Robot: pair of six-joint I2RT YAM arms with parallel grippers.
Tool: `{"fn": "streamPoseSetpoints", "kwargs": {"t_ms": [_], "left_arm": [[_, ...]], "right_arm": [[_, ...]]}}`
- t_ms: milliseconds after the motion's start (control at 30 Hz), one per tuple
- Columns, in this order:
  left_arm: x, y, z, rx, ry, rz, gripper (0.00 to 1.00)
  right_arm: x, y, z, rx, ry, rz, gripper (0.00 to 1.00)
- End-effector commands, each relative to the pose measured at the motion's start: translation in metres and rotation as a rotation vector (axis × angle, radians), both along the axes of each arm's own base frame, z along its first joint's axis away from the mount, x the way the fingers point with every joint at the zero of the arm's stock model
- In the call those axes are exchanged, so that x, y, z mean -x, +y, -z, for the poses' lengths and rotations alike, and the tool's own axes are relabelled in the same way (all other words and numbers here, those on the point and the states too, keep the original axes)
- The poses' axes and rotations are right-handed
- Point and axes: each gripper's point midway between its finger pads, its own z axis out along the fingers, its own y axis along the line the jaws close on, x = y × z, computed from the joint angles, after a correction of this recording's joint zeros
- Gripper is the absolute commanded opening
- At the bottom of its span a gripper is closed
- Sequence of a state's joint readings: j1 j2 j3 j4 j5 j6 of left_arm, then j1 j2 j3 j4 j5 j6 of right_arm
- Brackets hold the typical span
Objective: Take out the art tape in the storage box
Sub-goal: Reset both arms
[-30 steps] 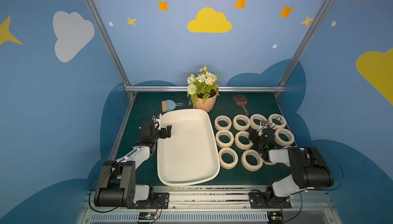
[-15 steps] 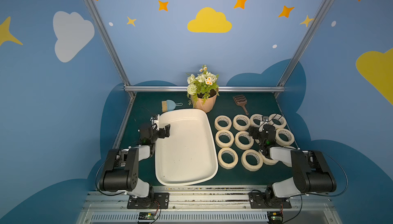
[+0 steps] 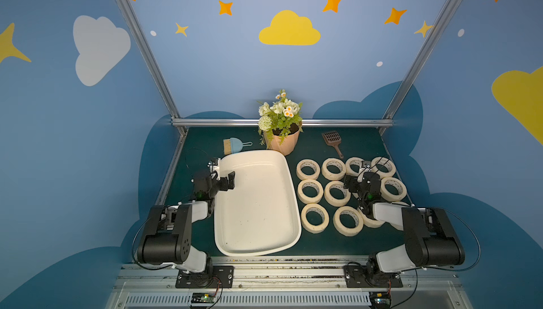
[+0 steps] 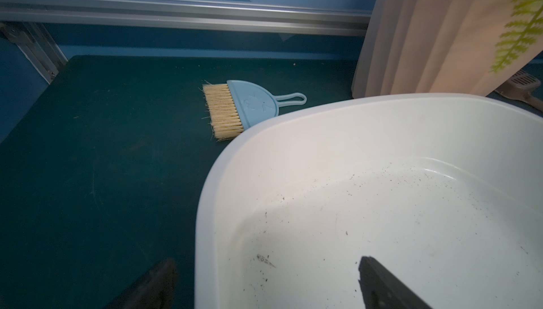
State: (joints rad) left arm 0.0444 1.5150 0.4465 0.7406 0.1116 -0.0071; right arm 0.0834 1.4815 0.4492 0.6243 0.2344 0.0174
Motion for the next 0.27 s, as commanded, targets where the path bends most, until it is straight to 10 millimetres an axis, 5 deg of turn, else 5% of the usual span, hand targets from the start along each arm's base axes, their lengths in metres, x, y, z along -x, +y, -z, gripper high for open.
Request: {"fn": "streamPoseSetpoints", "kwargs": {"t_ms": [0, 233], "left_arm": [[0.0043, 0.0073, 0.0116, -0.012, 0.001, -0.038, 1.00], [0.0040, 0.0078, 0.0113, -0.007, 0.007, -0.038, 1.00]], "right_arm": [[-0.0022, 0.0031, -0.0057, 0.005, -0.010, -0.015, 0.99], [-0.0016, 0.0038, -0.0052, 0.004, -0.011, -0.018, 0.98]]}}
